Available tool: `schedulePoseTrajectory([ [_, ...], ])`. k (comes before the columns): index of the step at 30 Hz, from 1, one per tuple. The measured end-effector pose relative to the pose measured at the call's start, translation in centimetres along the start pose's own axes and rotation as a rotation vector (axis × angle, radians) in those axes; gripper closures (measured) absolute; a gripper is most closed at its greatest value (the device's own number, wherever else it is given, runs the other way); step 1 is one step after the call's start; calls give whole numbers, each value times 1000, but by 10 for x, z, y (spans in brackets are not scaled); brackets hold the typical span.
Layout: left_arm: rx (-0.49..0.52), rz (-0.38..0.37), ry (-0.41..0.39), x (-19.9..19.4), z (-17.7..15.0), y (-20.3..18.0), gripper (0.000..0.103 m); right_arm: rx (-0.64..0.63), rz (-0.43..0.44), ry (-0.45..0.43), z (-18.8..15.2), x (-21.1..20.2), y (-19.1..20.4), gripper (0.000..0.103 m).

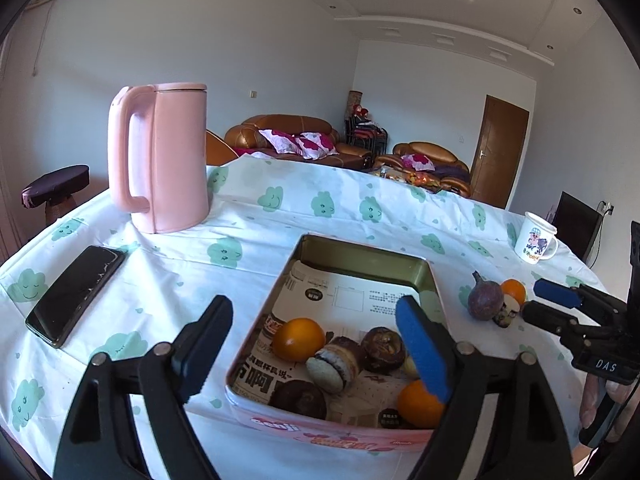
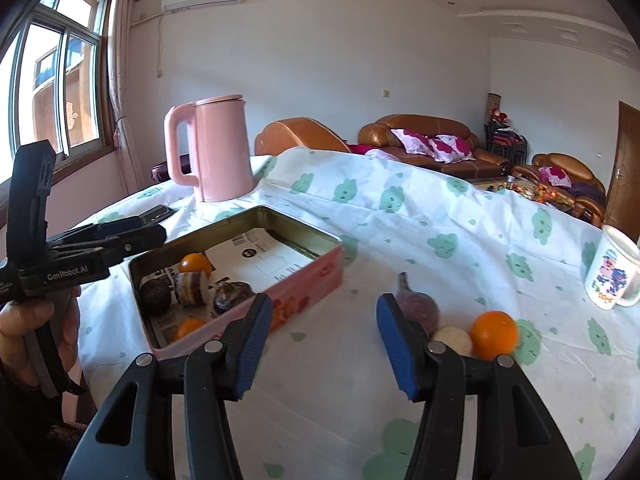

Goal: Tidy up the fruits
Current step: 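Open both tools to drop the jar and small fruit into the tin, then grasp a cork-lidded small jar with the right tool while the left tool grasps a purple fruit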

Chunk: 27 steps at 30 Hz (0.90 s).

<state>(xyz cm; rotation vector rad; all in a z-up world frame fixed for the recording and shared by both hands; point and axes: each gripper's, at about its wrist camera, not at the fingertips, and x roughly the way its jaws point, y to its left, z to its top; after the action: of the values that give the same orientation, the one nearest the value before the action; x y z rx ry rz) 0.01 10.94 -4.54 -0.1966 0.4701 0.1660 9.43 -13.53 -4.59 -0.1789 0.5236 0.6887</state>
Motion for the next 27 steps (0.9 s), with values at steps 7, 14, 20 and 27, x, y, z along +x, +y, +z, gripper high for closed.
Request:
schedulePoseTrajectory([
  [7, 88, -68, 11, 5, 2, -50, 12, 127, -163, 21, -13, -17, -72, 45],
  [14, 167, -145, 33, 23, 8, -111, 12, 166, -190, 82, -22, -5, -94, 45],
  [20, 192, -147, 67, 50, 13, -137, 12, 83, -121, 150, -16, 20, -67, 45],
  [27, 156, -142, 92, 64, 17, -133, 12, 6, -129, 241, -8, 52, -52, 46],
])
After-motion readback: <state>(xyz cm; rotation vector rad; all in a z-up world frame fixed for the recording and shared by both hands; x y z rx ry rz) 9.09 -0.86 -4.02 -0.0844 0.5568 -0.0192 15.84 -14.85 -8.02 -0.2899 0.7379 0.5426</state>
